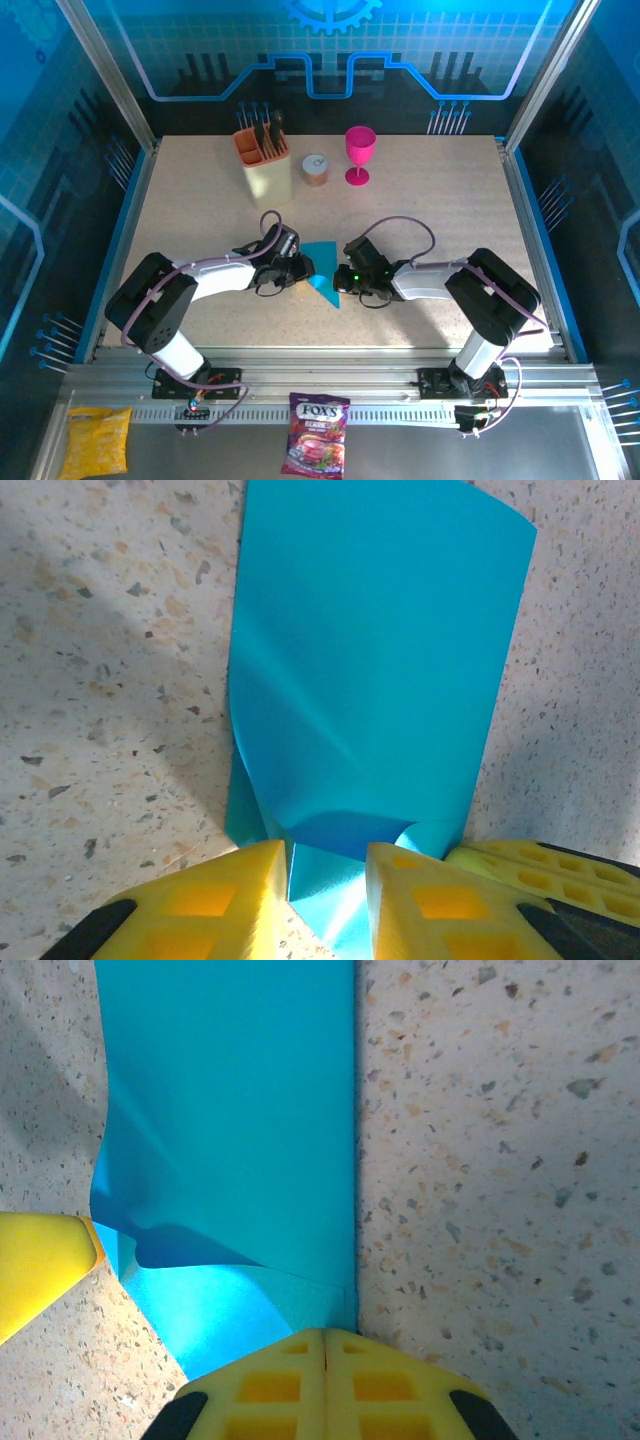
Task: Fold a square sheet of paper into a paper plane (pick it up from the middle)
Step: Third fold the triangle at the center of the table, then fourth fold the wing at the center of the table.
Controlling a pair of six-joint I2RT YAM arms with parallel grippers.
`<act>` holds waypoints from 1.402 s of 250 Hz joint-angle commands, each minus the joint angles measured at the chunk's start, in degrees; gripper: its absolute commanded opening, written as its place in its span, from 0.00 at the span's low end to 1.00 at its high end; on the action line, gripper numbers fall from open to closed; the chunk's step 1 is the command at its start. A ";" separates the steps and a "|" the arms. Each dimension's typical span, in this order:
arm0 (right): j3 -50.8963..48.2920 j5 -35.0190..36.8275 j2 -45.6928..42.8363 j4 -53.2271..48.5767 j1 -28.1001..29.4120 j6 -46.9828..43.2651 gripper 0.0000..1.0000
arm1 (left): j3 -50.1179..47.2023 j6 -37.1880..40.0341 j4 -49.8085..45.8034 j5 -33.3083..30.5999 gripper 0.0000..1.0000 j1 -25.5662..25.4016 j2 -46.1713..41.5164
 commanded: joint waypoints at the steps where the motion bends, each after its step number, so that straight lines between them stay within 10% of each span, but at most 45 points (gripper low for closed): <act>1: -2.24 0.81 3.00 -5.89 -0.58 -0.91 0.00 | -0.98 1.18 1.28 0.67 0.28 0.45 -0.24; 188: -1.93 0.77 3.00 -6.37 -0.66 -1.02 0.00 | -4.65 4.11 6.09 -0.39 0.28 1.05 -0.49; 351: -1.07 0.82 3.02 -7.33 -0.66 -1.54 0.00 | -4.28 7.74 4.45 -0.52 0.02 1.60 -2.40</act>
